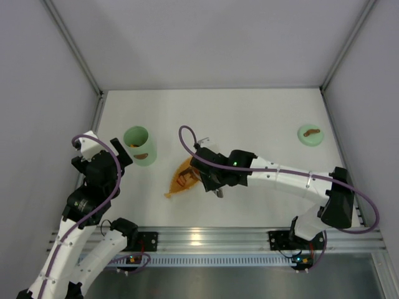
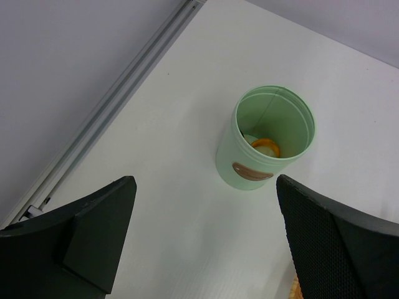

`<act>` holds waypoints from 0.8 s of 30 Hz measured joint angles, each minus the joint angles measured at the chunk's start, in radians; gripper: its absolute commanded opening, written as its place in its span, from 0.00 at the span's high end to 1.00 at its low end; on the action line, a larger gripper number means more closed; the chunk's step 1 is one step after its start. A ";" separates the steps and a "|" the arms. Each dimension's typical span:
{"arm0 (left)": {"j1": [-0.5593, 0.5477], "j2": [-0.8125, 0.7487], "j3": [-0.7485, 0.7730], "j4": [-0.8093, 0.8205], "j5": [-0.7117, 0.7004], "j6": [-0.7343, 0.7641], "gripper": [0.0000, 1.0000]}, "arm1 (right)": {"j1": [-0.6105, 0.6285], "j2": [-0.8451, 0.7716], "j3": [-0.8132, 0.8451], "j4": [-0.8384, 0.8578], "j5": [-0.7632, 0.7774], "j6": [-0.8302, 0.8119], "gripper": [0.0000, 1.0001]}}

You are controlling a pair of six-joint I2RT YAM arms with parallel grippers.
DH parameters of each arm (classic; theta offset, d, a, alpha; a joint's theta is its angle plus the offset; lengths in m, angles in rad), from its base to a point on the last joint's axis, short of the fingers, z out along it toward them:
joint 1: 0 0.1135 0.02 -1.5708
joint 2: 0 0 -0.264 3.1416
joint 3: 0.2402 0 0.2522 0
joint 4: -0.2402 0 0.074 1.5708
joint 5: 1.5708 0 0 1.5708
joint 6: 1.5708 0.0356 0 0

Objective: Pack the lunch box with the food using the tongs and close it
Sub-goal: Pick up the fake food from the plate, then place the fake food in the packing box.

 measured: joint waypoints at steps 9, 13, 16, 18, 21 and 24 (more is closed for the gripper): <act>0.000 0.000 0.000 0.000 0.000 0.000 0.01 | 0.000 -0.003 0.056 -0.003 0.020 -0.010 0.71; 0.000 0.000 0.000 0.000 0.000 0.000 0.01 | 0.000 -0.003 0.100 0.002 0.034 -0.019 0.71; 0.000 0.000 0.000 0.000 0.000 0.000 0.01 | 0.000 -0.003 0.144 0.002 0.037 -0.035 0.71; 0.000 0.000 0.000 0.000 0.000 0.000 0.01 | 0.000 -0.003 0.182 0.008 0.038 -0.046 0.71; 0.000 0.000 0.000 0.000 0.000 0.000 0.01 | 0.000 0.002 0.246 0.018 0.039 -0.065 0.70; 0.000 0.000 0.000 0.000 0.000 0.000 0.01 | 0.000 0.023 0.312 0.045 0.040 -0.089 0.69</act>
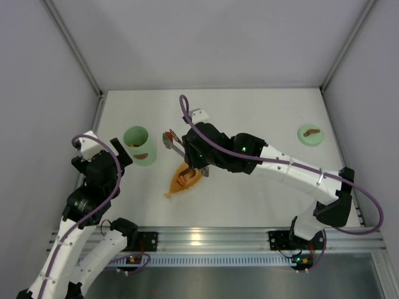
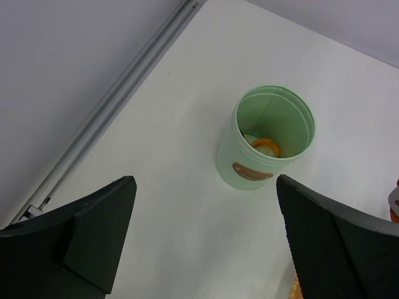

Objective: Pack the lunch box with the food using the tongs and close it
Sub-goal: Place the fake food in the packing box.

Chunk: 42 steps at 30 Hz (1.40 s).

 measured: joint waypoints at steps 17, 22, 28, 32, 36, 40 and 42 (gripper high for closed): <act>0.000 0.000 0.000 0.000 0.000 0.000 0.01 | -0.004 0.261 0.216 0.209 -0.043 -0.095 0.68; 0.000 0.000 0.000 0.000 0.000 0.000 0.01 | -0.005 0.309 0.227 0.275 -0.077 -0.100 0.66; 0.000 0.000 0.000 0.000 0.000 0.000 0.01 | -0.008 0.390 0.283 0.324 -0.093 -0.103 0.65; 0.000 0.000 0.000 0.000 0.000 0.000 0.01 | -0.016 0.419 0.290 0.326 -0.094 -0.103 0.65; 0.000 0.000 0.000 0.000 0.000 0.000 0.01 | -0.023 0.425 0.290 0.325 -0.092 -0.103 0.63; 0.000 0.000 0.000 0.000 0.000 0.000 0.01 | -0.026 0.425 0.290 0.327 -0.089 -0.101 0.60; 0.000 0.000 0.000 0.000 0.000 0.000 0.01 | -0.026 0.425 0.290 0.327 -0.088 -0.101 0.59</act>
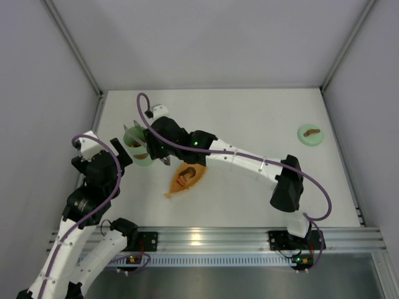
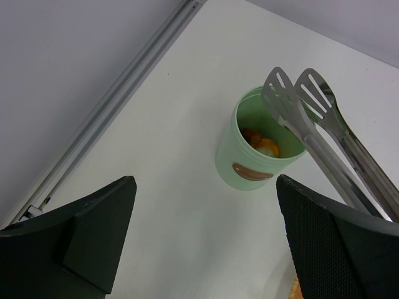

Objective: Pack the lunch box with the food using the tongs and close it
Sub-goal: Place the fake food in the packing box, then pick up the fake food from the plate.

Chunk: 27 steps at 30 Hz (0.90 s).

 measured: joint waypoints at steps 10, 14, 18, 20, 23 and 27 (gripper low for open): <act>0.000 0.000 0.000 0.000 0.000 0.000 0.01 | 0.000 -0.014 -0.042 -0.002 0.009 0.002 0.59; 0.000 0.000 0.000 0.000 0.000 0.000 0.01 | 0.000 -0.082 -0.116 -0.009 0.026 0.001 0.60; 0.000 0.000 0.000 0.000 0.000 0.000 0.01 | 0.000 -0.222 -0.208 -0.011 0.051 0.001 0.60; 0.000 0.000 0.000 0.000 0.000 0.000 0.01 | 0.000 -0.315 -0.257 -0.011 0.069 0.001 0.60; 0.000 0.000 0.000 0.000 0.000 0.000 0.01 | 0.000 -0.456 -0.317 -0.021 0.094 0.009 0.59; 0.000 0.000 0.000 0.000 0.000 0.000 0.01 | 0.000 -0.615 -0.423 -0.036 0.126 0.032 0.60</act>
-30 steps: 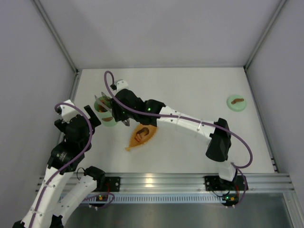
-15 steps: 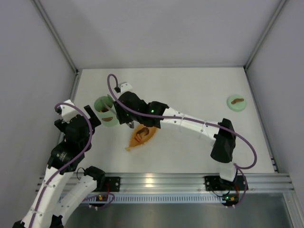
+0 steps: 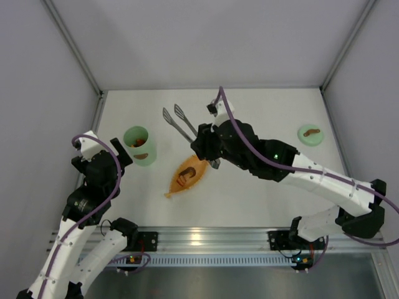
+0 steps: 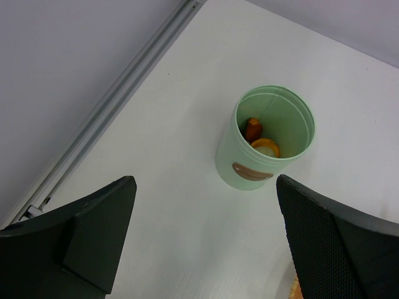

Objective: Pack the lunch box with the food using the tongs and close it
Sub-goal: Pick up the fake food from the plate.

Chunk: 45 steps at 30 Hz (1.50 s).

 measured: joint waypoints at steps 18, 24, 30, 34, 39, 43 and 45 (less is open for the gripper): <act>0.000 0.000 0.000 0.000 0.000 0.000 0.01 | 0.011 -0.129 -0.521 -0.045 -0.129 0.110 0.60; 0.000 0.001 0.000 0.000 0.000 0.000 0.01 | 0.039 -0.126 -0.546 -0.014 -0.160 0.121 0.58; 0.000 0.001 0.000 0.000 0.000 0.000 0.01 | 0.054 -0.103 -0.551 0.045 -0.185 0.125 0.55; 0.000 0.001 0.000 0.000 0.000 0.000 0.01 | 0.055 -0.066 -0.551 0.071 -0.193 0.125 0.52; 0.000 0.001 0.000 0.000 0.000 0.000 0.01 | 0.056 -0.016 -0.552 0.087 -0.204 0.125 0.53; 0.000 0.001 0.000 0.000 0.000 0.000 0.01 | 0.056 0.006 -0.557 0.100 -0.207 0.125 0.55; 0.000 0.001 0.000 0.000 0.000 0.000 0.01 | 0.056 0.013 -0.557 0.103 -0.207 0.125 0.56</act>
